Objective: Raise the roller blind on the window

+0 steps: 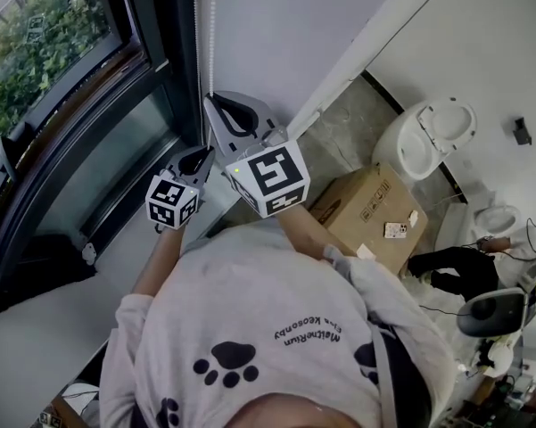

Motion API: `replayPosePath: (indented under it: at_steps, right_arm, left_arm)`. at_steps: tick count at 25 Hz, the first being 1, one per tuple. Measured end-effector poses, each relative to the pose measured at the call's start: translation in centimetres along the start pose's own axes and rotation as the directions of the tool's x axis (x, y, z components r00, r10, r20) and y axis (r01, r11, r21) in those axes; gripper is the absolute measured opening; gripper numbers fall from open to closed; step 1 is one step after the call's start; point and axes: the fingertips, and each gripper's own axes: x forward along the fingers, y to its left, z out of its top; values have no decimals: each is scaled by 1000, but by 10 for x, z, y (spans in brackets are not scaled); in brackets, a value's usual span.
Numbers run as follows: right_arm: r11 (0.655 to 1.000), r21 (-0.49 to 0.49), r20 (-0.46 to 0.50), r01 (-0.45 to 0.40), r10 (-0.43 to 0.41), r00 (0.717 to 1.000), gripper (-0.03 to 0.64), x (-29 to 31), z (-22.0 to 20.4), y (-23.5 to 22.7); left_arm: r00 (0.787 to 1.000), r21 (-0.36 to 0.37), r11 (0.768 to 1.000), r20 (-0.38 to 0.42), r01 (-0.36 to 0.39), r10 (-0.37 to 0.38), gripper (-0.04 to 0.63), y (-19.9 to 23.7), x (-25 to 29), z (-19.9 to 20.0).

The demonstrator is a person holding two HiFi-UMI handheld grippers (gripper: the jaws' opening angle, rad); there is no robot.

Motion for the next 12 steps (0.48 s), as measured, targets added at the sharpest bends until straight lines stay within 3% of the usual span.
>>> replayPosePath:
  at_steps: [7,12]
  right_arm:
    - [1000,7,-35,6,-6,999,9,-1,-31,2]
    - [1000,16,-9,4,-4,1000,11,-1,-30,2]
  left_arm:
    - [999,-41,999,-37,-16,15,15,-1,2,-31]
    - [999,-2,1000,-30,-30,30,17,-2,4,-29]
